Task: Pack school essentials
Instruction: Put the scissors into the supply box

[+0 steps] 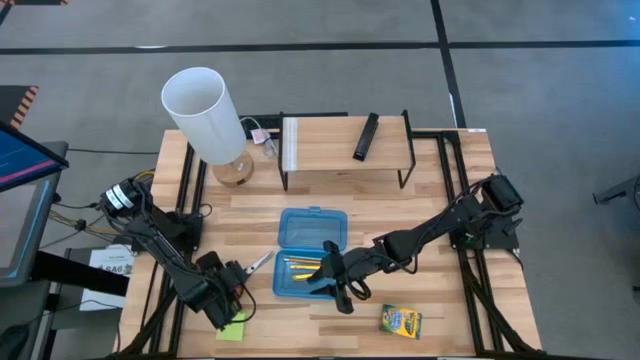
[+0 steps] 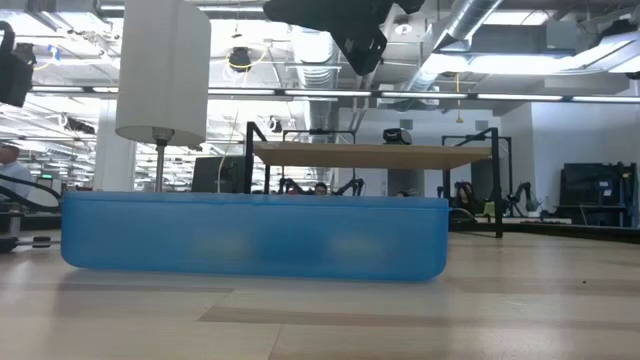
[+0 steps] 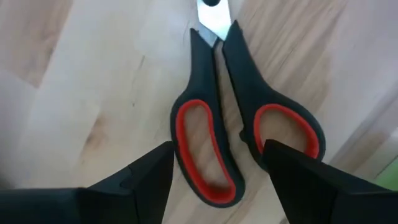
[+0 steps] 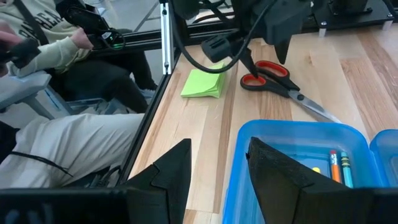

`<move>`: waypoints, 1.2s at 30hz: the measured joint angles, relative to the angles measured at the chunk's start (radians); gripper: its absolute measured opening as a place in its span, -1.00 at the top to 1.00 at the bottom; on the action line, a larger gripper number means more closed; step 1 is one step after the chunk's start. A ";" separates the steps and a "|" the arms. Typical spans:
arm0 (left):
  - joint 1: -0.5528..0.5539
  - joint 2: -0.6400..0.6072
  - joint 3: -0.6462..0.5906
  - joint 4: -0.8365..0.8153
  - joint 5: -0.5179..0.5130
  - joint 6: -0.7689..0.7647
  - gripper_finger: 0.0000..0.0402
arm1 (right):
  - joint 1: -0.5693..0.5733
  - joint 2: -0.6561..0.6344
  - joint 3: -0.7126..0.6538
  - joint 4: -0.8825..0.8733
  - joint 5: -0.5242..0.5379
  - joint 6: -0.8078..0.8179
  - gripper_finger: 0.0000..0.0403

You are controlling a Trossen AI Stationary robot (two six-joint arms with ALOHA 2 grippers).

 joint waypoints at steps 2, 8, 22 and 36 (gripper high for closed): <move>0.000 0.002 -0.013 0.030 0.003 -0.002 -0.21 | 0.000 0.000 0.000 0.000 0.000 0.000 0.12; 0.000 0.001 -0.019 0.047 0.001 -0.017 -0.21 | 0.000 0.000 0.000 0.000 0.000 0.000 0.13; 0.001 0.001 -0.019 0.050 0.000 -0.057 0.08 | 0.000 0.000 0.000 0.000 0.000 0.000 0.14; 0.009 0.004 -0.020 0.052 -0.022 -0.043 0.58 | -0.013 0.000 0.000 0.000 0.000 0.000 0.14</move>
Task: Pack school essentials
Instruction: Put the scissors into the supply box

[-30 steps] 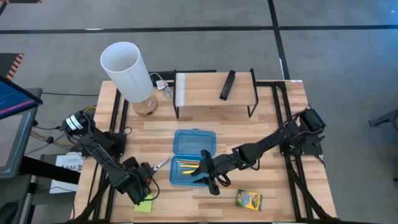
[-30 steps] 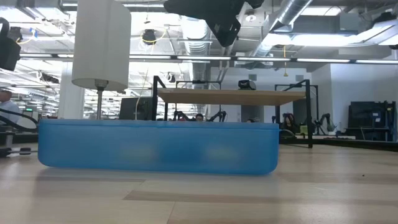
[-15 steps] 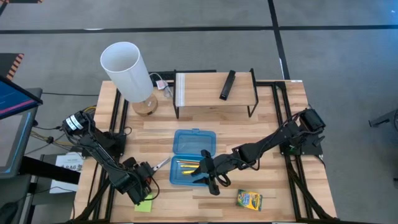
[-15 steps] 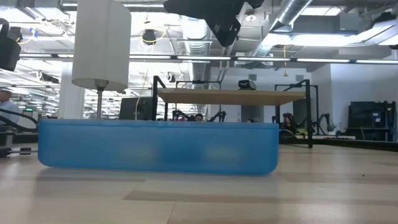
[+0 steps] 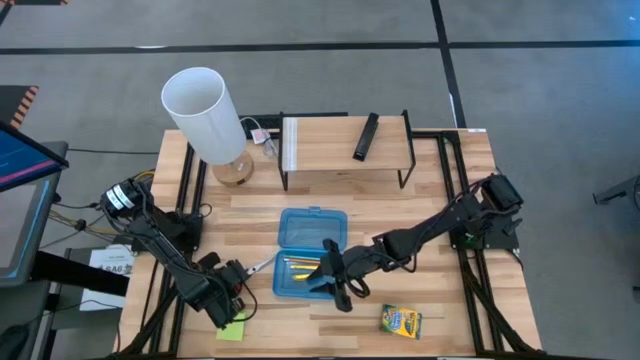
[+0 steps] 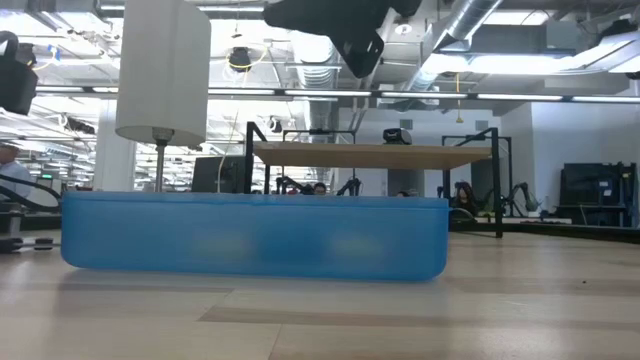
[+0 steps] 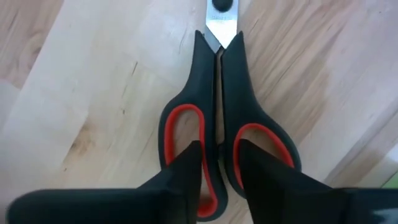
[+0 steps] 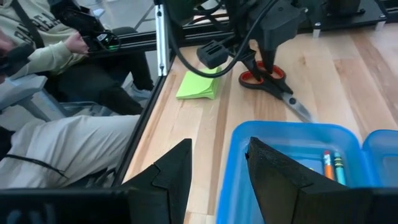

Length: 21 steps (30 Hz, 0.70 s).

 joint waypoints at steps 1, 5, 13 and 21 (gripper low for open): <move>0.001 0.000 0.000 0.000 0.002 -0.001 0.62 | -0.001 0.000 0.000 0.000 0.000 0.000 0.14; 0.001 -0.003 0.002 0.001 0.013 -0.011 0.82 | 0.001 0.000 0.000 0.000 0.000 0.000 0.16; 0.001 -0.003 0.001 -0.009 0.029 -0.012 0.97 | 0.007 0.000 0.000 0.000 0.000 0.000 0.16; 0.001 -0.003 0.001 -0.032 0.042 -0.013 0.64 | 0.003 0.000 0.000 0.000 0.000 0.000 0.16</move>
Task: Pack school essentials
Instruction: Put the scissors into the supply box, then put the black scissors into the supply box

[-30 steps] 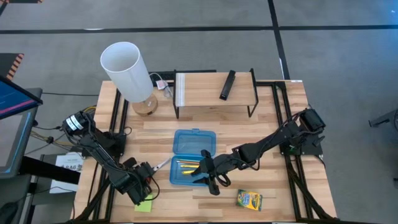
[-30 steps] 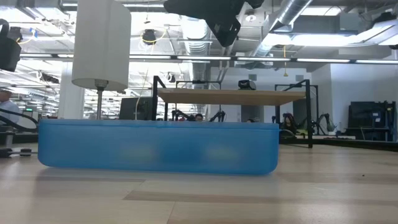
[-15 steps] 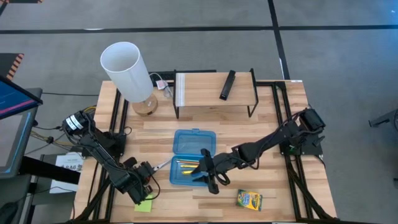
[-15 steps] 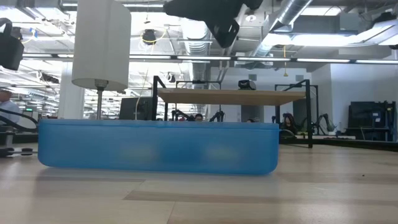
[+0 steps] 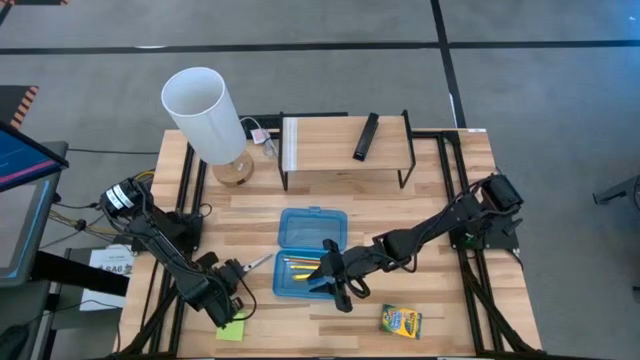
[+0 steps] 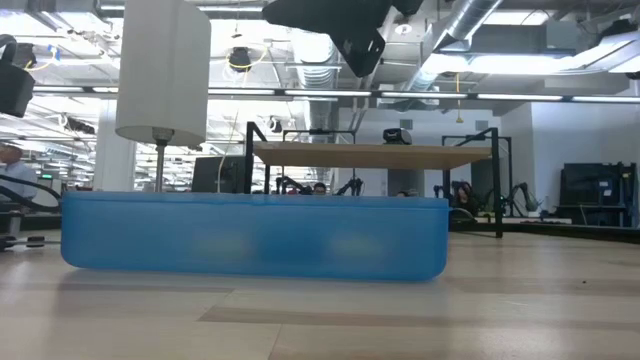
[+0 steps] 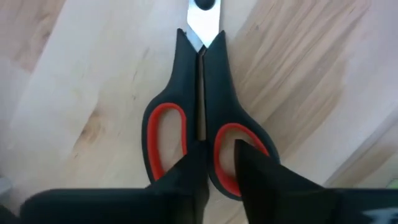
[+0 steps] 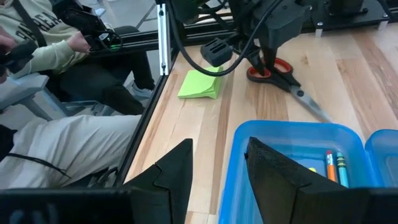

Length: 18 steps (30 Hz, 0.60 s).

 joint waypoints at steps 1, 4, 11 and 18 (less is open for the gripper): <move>0.000 0.000 0.000 -0.005 0.003 -0.001 0.59 | 0.000 0.000 0.000 0.000 0.000 0.000 0.16; 0.006 0.000 0.005 -0.026 0.015 0.000 0.45 | -0.002 0.000 0.000 0.000 0.000 0.000 0.16; 0.009 0.002 0.046 -0.082 0.002 0.022 0.24 | -0.003 0.000 0.000 0.000 0.000 0.000 0.16; 0.009 0.002 0.028 -0.095 0.023 0.014 0.20 | -0.003 0.000 0.000 0.000 0.000 0.000 0.16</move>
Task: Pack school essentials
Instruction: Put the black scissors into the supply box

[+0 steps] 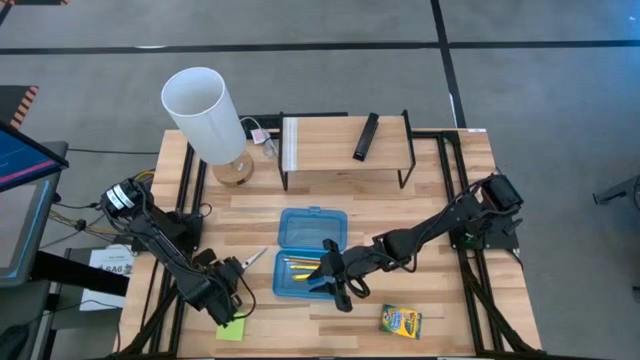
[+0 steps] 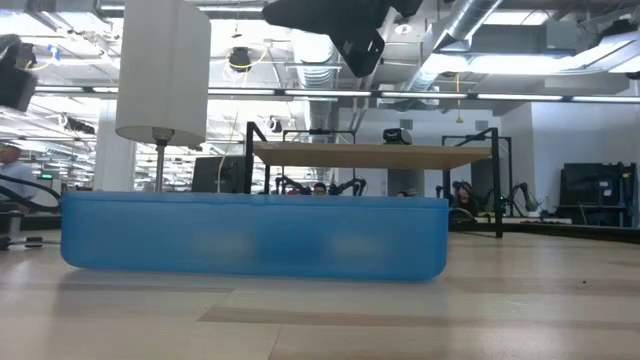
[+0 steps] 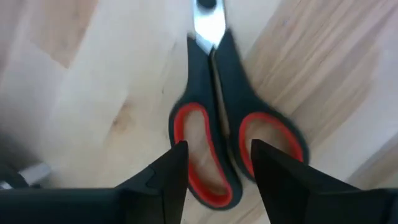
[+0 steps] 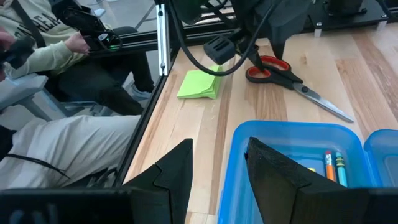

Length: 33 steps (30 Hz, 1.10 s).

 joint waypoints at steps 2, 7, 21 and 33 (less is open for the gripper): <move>0.000 0.000 -0.030 0.053 0.021 -0.005 0.21 | 0.000 0.000 0.000 0.000 0.000 0.000 0.16; 0.000 -0.013 -0.108 0.166 0.040 -0.033 0.27 | 0.008 0.000 0.000 0.000 0.000 0.000 0.17; 0.000 -0.028 -0.117 0.171 0.037 -0.046 0.47 | 0.001 0.000 0.000 -0.003 0.000 0.001 0.17; -0.001 -0.029 -0.115 0.150 0.026 -0.046 0.81 | 0.002 0.000 0.000 -0.001 0.000 0.001 0.18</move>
